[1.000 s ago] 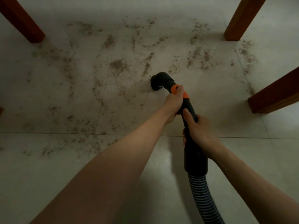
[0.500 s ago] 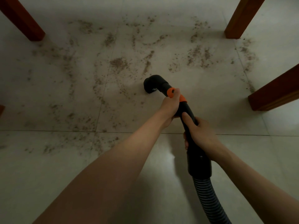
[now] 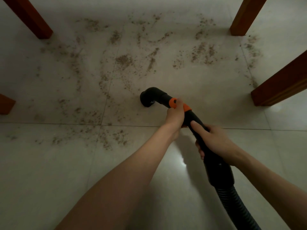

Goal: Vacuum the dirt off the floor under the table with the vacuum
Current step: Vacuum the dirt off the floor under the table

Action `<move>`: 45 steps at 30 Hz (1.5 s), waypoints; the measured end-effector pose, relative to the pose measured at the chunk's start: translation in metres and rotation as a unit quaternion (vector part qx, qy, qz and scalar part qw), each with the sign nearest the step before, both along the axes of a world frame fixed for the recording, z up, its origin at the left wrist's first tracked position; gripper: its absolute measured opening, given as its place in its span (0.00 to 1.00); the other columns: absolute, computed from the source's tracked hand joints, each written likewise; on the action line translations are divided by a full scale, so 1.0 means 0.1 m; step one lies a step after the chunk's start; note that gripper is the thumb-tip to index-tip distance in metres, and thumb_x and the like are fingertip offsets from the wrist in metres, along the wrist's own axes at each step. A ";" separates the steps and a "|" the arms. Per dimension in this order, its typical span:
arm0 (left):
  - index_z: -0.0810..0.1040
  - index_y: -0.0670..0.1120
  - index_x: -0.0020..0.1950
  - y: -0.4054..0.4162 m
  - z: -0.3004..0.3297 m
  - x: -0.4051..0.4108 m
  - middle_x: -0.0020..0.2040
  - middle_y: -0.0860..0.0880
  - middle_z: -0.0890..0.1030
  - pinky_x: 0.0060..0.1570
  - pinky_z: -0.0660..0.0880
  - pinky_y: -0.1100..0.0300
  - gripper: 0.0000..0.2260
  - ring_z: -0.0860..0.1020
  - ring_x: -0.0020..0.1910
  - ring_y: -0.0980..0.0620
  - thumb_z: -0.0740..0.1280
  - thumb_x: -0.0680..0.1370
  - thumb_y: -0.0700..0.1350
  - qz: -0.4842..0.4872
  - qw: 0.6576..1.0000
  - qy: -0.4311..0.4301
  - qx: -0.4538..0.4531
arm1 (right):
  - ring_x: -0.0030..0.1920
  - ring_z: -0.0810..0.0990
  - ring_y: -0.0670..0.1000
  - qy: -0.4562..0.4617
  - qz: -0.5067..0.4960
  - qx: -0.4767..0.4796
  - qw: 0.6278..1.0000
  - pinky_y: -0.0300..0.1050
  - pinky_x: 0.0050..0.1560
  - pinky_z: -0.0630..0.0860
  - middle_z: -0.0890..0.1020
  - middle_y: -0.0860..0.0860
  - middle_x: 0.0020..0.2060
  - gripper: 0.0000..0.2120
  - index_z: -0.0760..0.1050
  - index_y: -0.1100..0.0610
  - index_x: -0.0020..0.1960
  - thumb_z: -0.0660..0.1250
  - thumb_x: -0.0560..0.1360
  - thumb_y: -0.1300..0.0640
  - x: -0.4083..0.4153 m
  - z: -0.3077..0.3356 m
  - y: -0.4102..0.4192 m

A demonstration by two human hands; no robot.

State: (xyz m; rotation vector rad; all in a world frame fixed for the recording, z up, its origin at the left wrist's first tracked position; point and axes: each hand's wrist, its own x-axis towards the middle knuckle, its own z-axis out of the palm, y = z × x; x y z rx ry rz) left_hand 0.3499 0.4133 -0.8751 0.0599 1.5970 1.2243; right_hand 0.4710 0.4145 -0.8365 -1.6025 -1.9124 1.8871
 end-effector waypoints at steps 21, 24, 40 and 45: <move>0.57 0.40 0.73 -0.66 0.07 0.34 0.61 0.40 0.74 0.57 0.72 0.53 0.27 0.75 0.59 0.43 0.51 0.81 0.57 0.063 0.995 0.039 -0.074 | 0.28 0.79 0.51 -0.048 0.074 0.012 0.996 0.45 0.34 0.79 0.80 0.54 0.30 0.19 0.74 0.61 0.46 0.61 0.78 0.44 0.22 -0.06 -0.45; 0.59 0.39 0.72 -0.76 0.08 0.40 0.58 0.41 0.75 0.55 0.72 0.54 0.27 0.75 0.56 0.45 0.50 0.81 0.58 0.050 0.995 0.042 -0.077 | 0.29 0.80 0.51 -0.051 0.090 0.029 0.994 0.44 0.33 0.80 0.80 0.55 0.34 0.19 0.73 0.59 0.47 0.59 0.78 0.42 0.18 -0.03 -0.48; 0.66 0.40 0.64 -1.30 -0.08 0.61 0.50 0.42 0.78 0.53 0.76 0.50 0.23 0.78 0.51 0.44 0.54 0.79 0.57 0.091 0.992 -0.009 -0.083 | 0.23 0.74 0.50 -0.078 0.156 0.039 0.984 0.42 0.26 0.75 0.76 0.54 0.28 0.21 0.74 0.58 0.45 0.56 0.78 0.39 0.31 -0.11 -0.87; 0.65 0.39 0.66 -1.33 -0.03 0.62 0.49 0.45 0.76 0.49 0.71 0.54 0.23 0.74 0.50 0.47 0.53 0.80 0.55 0.104 0.991 -0.005 -0.084 | 0.26 0.77 0.54 -0.075 0.180 0.007 0.981 0.46 0.31 0.78 0.79 0.57 0.30 0.22 0.75 0.62 0.49 0.56 0.80 0.43 0.23 -0.08 -0.79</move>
